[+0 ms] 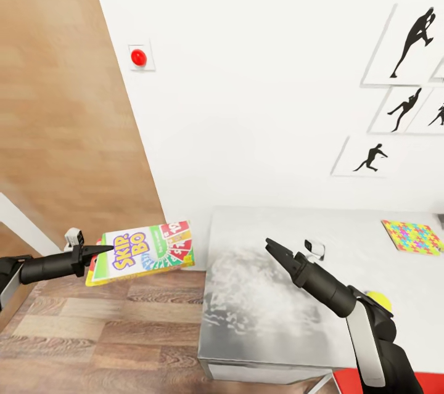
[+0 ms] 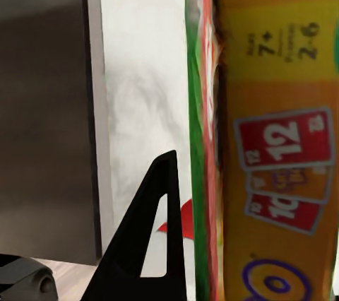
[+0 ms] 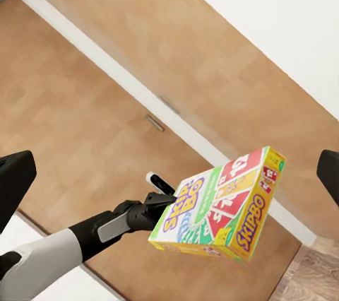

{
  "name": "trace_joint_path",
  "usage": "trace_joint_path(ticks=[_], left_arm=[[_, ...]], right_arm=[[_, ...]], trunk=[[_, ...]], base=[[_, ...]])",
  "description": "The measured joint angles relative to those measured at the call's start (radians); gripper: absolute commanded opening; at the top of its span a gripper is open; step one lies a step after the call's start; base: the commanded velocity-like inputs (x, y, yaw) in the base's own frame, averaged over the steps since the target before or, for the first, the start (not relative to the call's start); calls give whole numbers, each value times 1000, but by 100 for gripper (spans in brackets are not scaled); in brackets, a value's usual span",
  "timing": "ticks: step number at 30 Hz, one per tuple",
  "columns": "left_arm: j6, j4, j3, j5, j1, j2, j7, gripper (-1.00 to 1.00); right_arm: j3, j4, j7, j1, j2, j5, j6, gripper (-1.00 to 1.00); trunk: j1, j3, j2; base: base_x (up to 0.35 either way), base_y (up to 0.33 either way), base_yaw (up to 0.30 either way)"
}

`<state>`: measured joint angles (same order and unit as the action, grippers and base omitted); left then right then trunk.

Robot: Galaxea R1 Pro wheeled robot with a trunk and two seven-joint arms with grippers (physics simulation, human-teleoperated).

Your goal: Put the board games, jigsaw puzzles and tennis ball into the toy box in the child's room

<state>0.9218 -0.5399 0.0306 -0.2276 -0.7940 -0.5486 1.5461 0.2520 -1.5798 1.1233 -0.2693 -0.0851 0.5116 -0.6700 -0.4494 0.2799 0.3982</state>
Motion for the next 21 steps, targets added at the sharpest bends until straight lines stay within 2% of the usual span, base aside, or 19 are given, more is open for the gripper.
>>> trace_joint_path(ticks=[14, 21], left_arm=[[0, -7, -2, 1, 0, 1, 5, -100], [0, -7, -2, 1, 0, 0, 5, -100]], right_arm=[[-2, 0, 2, 0, -1, 0, 2, 100], [-1, 0, 2, 7, -1, 0, 20, 100]], trunk=[[0, -23, 0], [0, -34, 0]], base=[[-5, 0, -65], [-168, 0, -116]])
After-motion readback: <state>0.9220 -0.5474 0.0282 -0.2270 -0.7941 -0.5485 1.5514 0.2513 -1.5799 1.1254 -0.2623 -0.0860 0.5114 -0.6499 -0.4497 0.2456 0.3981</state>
